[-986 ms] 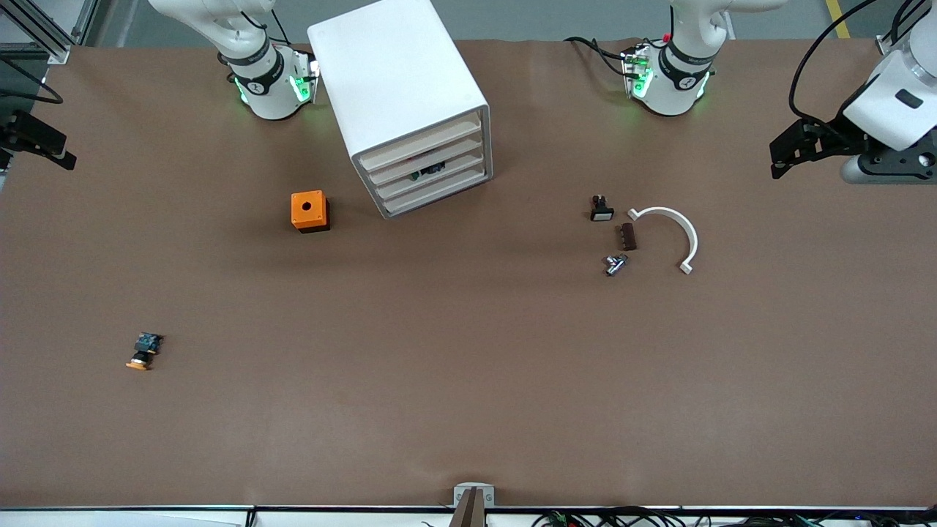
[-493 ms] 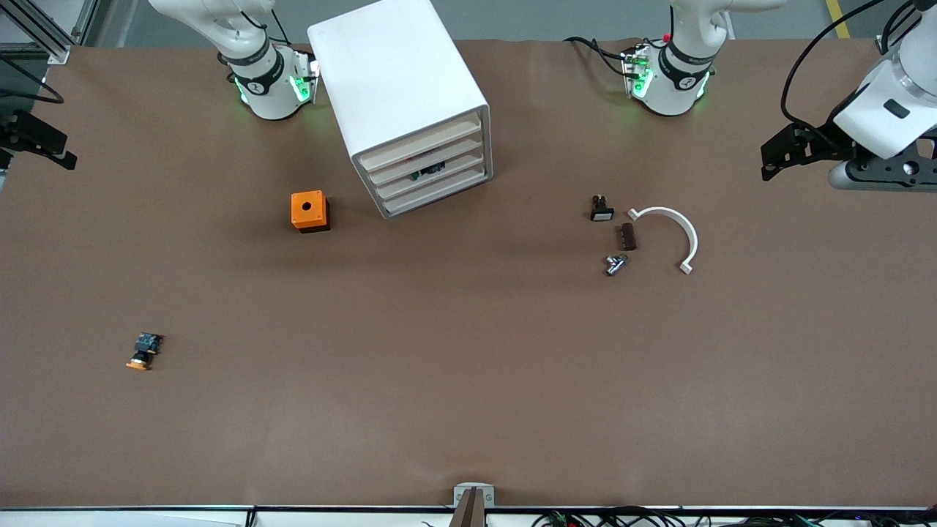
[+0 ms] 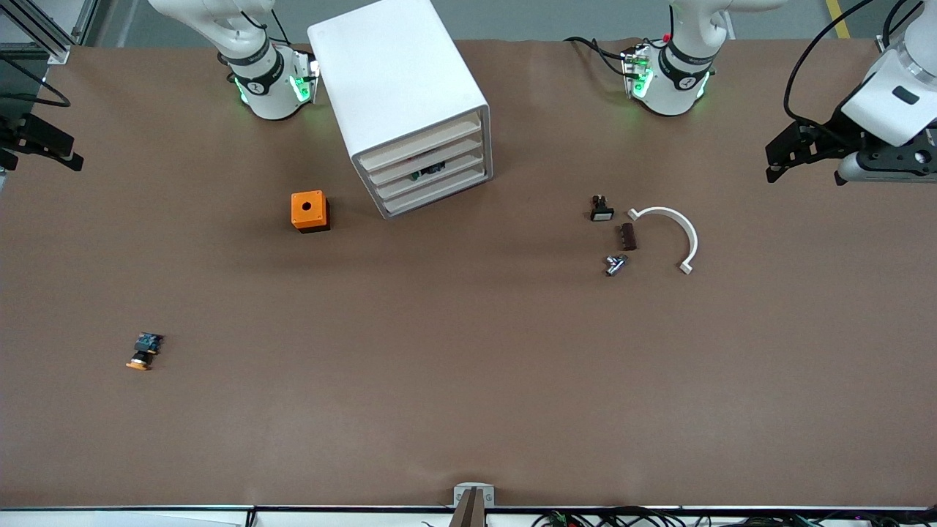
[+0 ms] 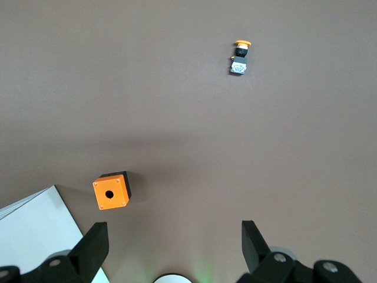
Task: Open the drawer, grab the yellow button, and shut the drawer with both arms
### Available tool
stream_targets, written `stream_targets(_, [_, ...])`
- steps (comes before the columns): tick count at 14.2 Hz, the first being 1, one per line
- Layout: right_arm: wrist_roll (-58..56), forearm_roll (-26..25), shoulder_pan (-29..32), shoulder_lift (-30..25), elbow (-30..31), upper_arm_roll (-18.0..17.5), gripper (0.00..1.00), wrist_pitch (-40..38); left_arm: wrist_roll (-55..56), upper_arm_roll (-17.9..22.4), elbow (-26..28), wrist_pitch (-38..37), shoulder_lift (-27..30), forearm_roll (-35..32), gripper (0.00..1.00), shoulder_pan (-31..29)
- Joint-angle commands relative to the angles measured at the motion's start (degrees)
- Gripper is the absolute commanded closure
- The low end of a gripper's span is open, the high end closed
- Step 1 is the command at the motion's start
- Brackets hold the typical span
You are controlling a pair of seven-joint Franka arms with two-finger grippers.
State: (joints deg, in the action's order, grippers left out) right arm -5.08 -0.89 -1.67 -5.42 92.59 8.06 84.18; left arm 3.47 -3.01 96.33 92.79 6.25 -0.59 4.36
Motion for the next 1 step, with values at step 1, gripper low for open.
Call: stream_targets(1, [-0.4,-0.4,-0.4,-1.6,1.4,0.0,0.0,0.5,-0.7,0.2,-0.7,-0.2,0.1,0.2,0.0,-1.0])
